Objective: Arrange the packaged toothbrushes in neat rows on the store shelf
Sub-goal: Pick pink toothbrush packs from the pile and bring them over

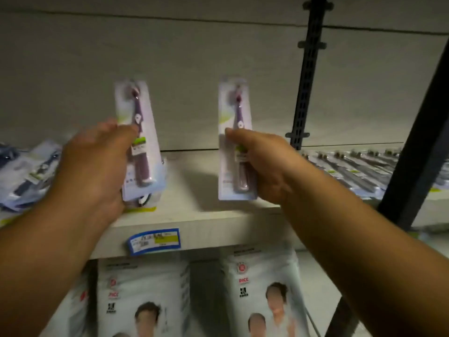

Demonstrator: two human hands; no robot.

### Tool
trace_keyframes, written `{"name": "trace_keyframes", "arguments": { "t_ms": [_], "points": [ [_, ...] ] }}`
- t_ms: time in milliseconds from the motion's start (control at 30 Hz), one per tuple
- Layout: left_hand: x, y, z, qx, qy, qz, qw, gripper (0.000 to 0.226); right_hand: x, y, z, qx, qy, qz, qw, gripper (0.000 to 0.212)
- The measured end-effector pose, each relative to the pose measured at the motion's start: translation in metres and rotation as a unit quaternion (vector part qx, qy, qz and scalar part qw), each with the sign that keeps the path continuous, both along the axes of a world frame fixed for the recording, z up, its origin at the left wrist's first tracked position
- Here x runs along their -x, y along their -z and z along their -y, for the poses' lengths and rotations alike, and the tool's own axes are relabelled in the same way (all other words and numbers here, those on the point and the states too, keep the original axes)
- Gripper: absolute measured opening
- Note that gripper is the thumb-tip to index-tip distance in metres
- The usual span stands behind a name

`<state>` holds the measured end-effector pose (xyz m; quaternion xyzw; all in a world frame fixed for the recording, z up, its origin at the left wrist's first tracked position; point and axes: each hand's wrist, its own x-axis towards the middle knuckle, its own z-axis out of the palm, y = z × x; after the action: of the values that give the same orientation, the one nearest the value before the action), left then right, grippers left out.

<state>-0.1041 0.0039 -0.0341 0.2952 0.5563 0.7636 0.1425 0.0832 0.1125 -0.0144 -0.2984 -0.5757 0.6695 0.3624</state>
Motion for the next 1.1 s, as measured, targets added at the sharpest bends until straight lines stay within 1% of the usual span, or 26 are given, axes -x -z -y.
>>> {"name": "trace_keyframes", "arguments": {
  "t_ms": [67, 100, 133, 167, 200, 233, 267, 367, 400, 433, 500, 567, 667, 700, 767, 800, 833, 967, 1033, 1100],
  "points": [
    [0.024, -0.007, 0.0, -0.018, -0.014, 0.033, 0.999, 0.016, -0.005, -0.001, -0.025, -0.063, 0.074, 0.044, 0.994, 0.018],
    [0.031, -0.011, -0.001, -0.024, -0.019, 0.044, 0.999, 0.019, -0.005, 0.0, -0.034, -0.103, 0.093, 0.084, 0.987, 0.022],
    [0.037, -0.013, -0.004, -0.027, -0.018, 0.054, 0.998, 0.023, -0.003, 0.002, -0.039, -0.142, 0.097, 0.134, 0.976, 0.033],
    [0.038, -0.014, -0.008, -0.028, -0.012, 0.06, 0.998, 0.024, 0.0, 0.004, -0.043, -0.184, 0.094, 0.193, 0.959, 0.05],
    [0.035, -0.014, -0.013, -0.025, -0.007, 0.055, 0.998, 0.02, 0.004, 0.005, -0.045, -0.225, 0.092, 0.249, 0.938, 0.069],
    [0.03, -0.013, -0.019, -0.019, -0.003, 0.046, 0.999, 0.013, 0.007, 0.006, -0.045, -0.262, 0.086, 0.293, 0.916, 0.079],
    [0.025, -0.011, -0.025, -0.011, 0.007, 0.03, 0.999, 0.012, 0.01, 0.007, -0.046, -0.291, 0.075, 0.319, 0.899, 0.077],
    [0.018, -0.008, -0.035, -0.011, 0.003, -0.023, 1.0, 0.01, 0.014, 0.011, -0.048, -0.325, 0.046, 0.385, 0.863, 0.042],
    [0.018, -0.009, -0.035, -0.019, -0.01, -0.036, 0.999, 0.013, 0.013, 0.012, -0.049, -0.327, 0.038, 0.406, 0.853, 0.035],
    [0.017, -0.01, -0.033, -0.025, -0.022, -0.042, 0.999, 0.023, 0.011, 0.014, -0.049, -0.328, 0.028, 0.42, 0.845, 0.028],
    [0.016, -0.007, -0.027, -0.026, -0.03, -0.039, 0.998, 0.037, 0.007, 0.018, -0.048, -0.346, 0.017, 0.44, 0.828, 0.022],
    [0.014, -0.003, -0.02, -0.016, -0.026, -0.052, 0.998, 0.036, 0.005, 0.02, -0.049, -0.373, 0.022, 0.461, 0.805, 0.024],
    [0.011, 0.0, -0.014, -0.005, -0.013, -0.087, 0.996, 0.02, -0.001, 0.021, -0.049, -0.439, 0.026, 0.476, 0.762, 0.025],
    [0.01, 0.002, -0.014, 0.004, -0.005, -0.102, 0.995, 0.015, -0.004, 0.02, -0.05, -0.475, 0.014, 0.486, 0.733, 0.027],
    [0.007, 0.006, -0.013, 0.031, 0.02, -0.133, 0.99, 0.016, -0.014, 0.018, -0.049, -0.529, -0.028, 0.525, 0.667, 0.036],
    [0.004, 0.007, -0.013, 0.047, 0.034, -0.146, 0.988, 0.018, -0.019, 0.017, -0.048, -0.538, -0.042, 0.535, 0.651, 0.039],
    [0.003, 0.008, -0.015, 0.064, 0.046, -0.156, 0.985, 0.021, -0.023, 0.017, -0.049, -0.539, -0.046, 0.535, 0.649, 0.04],
    [-0.005, -0.002, -0.027, 0.12, 0.08, -0.192, 0.971, 0.028, -0.03, 0.024, -0.05, -0.527, -0.03, 0.526, 0.666, 0.038],
    [-0.012, -0.01, -0.039, 0.163, 0.102, -0.247, 0.95, 0.03, -0.029, 0.027, -0.051, -0.519, -0.027, 0.521, 0.677, 0.035],
    [-0.021, -0.018, -0.053, 0.215, 0.117, -0.313, 0.917, 0.031, -0.03, 0.027, -0.053, -0.513, -0.022, 0.506, 0.693, 0.031]
  ]
}}
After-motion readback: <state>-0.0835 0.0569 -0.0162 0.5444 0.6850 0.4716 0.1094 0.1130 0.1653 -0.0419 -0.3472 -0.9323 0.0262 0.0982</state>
